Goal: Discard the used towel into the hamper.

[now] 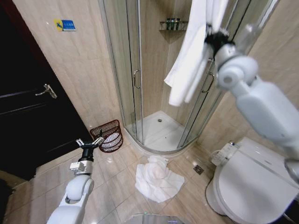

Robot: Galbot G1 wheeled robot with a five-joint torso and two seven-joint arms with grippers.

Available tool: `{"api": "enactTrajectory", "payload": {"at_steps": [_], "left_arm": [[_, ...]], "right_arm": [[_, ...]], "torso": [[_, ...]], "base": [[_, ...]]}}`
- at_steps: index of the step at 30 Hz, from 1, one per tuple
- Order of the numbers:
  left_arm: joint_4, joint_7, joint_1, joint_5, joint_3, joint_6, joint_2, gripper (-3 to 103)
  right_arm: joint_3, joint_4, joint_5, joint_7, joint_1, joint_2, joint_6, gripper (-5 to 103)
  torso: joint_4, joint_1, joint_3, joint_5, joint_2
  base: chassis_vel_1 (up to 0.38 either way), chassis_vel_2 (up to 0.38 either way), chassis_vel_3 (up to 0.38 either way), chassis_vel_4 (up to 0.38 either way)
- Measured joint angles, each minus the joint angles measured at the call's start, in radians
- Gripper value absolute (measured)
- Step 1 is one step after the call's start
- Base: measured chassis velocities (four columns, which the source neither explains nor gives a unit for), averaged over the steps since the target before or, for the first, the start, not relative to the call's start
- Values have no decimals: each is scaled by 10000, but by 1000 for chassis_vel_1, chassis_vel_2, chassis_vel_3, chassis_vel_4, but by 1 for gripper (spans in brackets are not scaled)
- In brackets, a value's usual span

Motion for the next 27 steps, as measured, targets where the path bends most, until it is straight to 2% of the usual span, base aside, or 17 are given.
{"api": "enactTrajectory", "payload": {"at_steps": [3, 5, 6, 10, 12, 14, 19, 22, 24, 27], "left_arm": [[-2, -2, -1, 101, 69, -3, -41, 100], [-17, 3, -21, 245, 173, -1, -97, 100], [-17, 3, -21, 245, 173, -1, -97, 100], [-115, 3, 15, 371, 219, 24, -147, 100], [-143, 3, 45, 384, 219, 33, -159, 100], [-224, 2, 124, 402, 217, 38, -205, 100], [-399, 3, 322, 405, 168, 36, -254, 100], [-564, 2, 524, 367, 66, 17, -248, 100], [-593, 2, 558, 360, 40, 0, -238, 100], [-647, 2, 619, 322, -39, -100, -189, 100]], "right_arm": [[763, 463, -17, -211, -1063, -326, -36, 8], [2109, 1050, -164, -527, -2716, -662, -59, 8], [2109, 1050, -164, -527, -2716, -662, -59, 8], [3961, 1760, -557, -912, -5536, -821, -60, 8], [4298, 1886, -602, -914, -5970, -793, -59, 8], [5117, 2187, -735, -913, -6917, -636, -31, 8], [5730, 2552, -1098, -807, -8090, -312, 178, 8], [6087, 3014, -1581, -705, -9338, 216, 265, 8], [6177, 3113, -1733, -703, -9635, 404, 277, 8], [6541, 3392, -2327, -836, -10556, 1186, 363, 8]], "torso": [[3, 1, 0, 0, 0], [0, 1, 0, -3, 0], [0, 1, 0, -3, 0], [-1, 0, 0, 2, 0], [-2, 0, 0, 2, 0], [0, 0, 0, 1, 0], [3, 1, 0, -3, 0], [2, 0, 1, 0, 0], [2, 0, 1, 1, -1], [0, 1, 1, -2, 0]], "base": [[0, 0, 0, 0], [0, 0, 0, 0], [0, 0, 0, 0], [0, 0, 0, 0], [0, 0, 0, 0], [0, 0, 0, 0], [0, 0, 0, 0], [0, 0, 0, 0], [0, 0, 0, 0], [0, 0, 0, 0]]}}
